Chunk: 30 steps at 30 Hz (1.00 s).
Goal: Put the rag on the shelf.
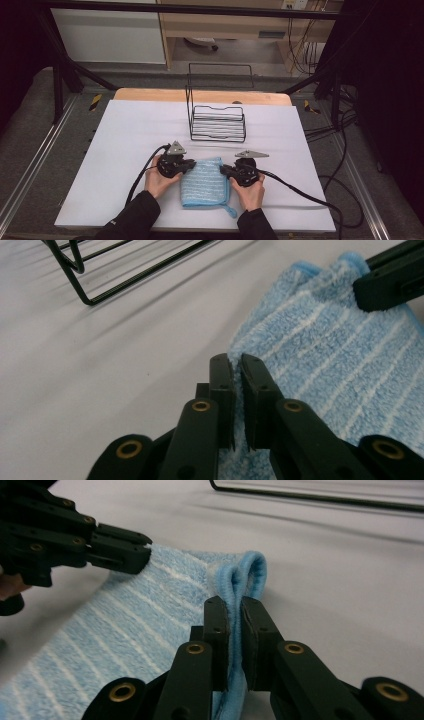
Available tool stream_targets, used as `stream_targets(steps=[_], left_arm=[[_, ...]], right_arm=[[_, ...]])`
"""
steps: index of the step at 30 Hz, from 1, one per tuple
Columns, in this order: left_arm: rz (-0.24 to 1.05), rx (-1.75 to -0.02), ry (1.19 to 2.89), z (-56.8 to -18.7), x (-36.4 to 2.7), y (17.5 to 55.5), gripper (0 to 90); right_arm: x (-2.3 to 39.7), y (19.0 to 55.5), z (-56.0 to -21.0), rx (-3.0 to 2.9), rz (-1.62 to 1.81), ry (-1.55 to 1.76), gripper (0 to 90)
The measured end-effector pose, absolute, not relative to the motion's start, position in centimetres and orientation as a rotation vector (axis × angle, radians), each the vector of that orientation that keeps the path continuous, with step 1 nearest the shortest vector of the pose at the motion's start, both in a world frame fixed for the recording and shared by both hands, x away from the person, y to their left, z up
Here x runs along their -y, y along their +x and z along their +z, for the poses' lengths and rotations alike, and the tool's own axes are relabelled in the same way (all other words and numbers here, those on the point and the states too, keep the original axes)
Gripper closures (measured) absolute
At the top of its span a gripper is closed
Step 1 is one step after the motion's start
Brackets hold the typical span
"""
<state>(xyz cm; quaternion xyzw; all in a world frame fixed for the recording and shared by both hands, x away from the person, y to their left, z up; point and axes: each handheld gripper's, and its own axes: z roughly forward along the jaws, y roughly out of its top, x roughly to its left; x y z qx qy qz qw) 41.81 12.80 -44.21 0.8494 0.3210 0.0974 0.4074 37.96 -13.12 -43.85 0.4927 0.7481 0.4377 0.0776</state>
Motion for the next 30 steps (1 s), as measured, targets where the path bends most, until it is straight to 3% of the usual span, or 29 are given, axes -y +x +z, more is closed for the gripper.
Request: stream_targets(steps=[5,8,11,25,30], left_arm=[[0.256,-0.839,2.120,-43.8,-13.2,41.8,73.7],[0.282,-0.858,2.121,-43.1,-13.9,41.2,57.0],[0.288,-0.871,2.111,-42.4,-14.7,40.3,54.3],[0.155,-0.874,2.204,-43.2,-14.9,34.4,58.6],[0.167,-0.871,2.205,-43.2,-14.9,34.2,58.9]], right_arm=[[13.2,38.2,-44.9,-2.252,1.276,1.447,77.8],[13.5,38.4,-44.6,-2.233,1.288,1.333,60.9],[13.7,38.5,-44.2,-2.215,1.312,1.294,58.0],[13.5,40.9,-44.6,-2.327,1.346,1.266,83.2],[13.1,40.9,-43.7,-2.303,1.405,1.189,84.5]])
